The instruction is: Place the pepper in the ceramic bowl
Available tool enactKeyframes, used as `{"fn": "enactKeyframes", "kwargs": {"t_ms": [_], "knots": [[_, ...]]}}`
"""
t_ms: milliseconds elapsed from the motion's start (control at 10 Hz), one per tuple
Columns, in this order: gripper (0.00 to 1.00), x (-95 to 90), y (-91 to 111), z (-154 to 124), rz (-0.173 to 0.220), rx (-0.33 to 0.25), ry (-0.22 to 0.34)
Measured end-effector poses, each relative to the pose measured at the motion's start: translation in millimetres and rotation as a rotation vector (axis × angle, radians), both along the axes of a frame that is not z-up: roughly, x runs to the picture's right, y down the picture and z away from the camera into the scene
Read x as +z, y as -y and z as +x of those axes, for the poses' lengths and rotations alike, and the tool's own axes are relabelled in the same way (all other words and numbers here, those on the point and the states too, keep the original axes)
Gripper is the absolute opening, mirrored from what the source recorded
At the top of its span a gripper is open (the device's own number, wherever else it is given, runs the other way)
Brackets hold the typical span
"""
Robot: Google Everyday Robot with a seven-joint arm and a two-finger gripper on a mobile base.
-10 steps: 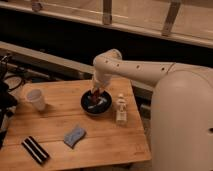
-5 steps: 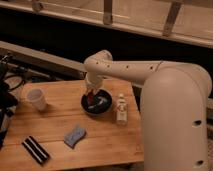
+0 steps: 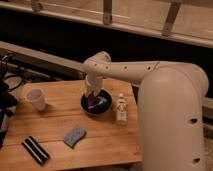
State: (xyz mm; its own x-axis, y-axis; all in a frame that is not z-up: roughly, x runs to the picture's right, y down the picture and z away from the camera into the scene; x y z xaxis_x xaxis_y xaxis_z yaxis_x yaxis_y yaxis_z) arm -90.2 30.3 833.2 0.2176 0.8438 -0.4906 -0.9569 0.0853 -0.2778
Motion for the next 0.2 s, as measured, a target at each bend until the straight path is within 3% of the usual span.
{"fn": "enactKeyframes", "kwargs": {"t_ms": [200], "knots": [[0.15, 1.5, -1.6, -1.9, -0.002, -0.005, -0.003]]}}
